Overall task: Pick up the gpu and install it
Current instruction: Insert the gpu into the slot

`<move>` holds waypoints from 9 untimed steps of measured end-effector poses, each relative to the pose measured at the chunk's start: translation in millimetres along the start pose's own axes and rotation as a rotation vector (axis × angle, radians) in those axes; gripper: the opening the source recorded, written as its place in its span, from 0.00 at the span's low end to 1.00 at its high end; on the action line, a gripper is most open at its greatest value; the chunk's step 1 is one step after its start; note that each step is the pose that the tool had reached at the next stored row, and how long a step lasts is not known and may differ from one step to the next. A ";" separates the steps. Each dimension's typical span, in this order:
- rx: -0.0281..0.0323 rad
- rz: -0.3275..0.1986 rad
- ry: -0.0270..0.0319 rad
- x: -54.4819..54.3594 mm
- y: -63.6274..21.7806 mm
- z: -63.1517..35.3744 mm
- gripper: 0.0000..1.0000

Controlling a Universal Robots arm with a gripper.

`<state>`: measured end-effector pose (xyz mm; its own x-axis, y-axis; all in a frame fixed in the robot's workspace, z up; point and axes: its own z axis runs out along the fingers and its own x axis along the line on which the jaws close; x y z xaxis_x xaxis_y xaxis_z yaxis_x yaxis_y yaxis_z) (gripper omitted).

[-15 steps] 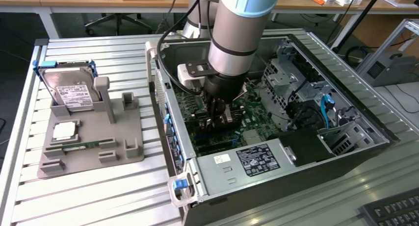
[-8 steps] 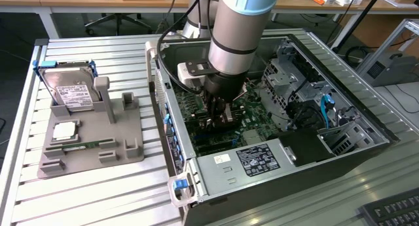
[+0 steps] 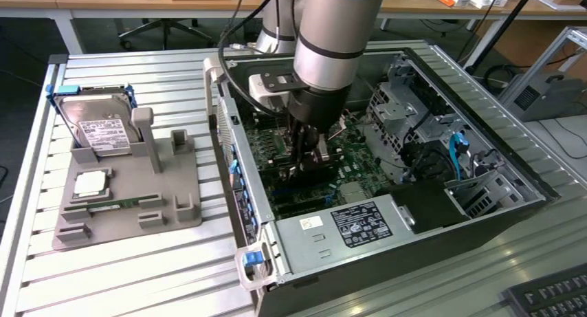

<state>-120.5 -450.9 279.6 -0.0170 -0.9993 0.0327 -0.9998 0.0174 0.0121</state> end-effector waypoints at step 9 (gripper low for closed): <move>-0.0002 -0.004 0.0073 -2.1 -1.3 -4.6 0.11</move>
<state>-119.2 -448.7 284.2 -0.0128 -0.9991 0.0399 -0.9998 0.0133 0.0125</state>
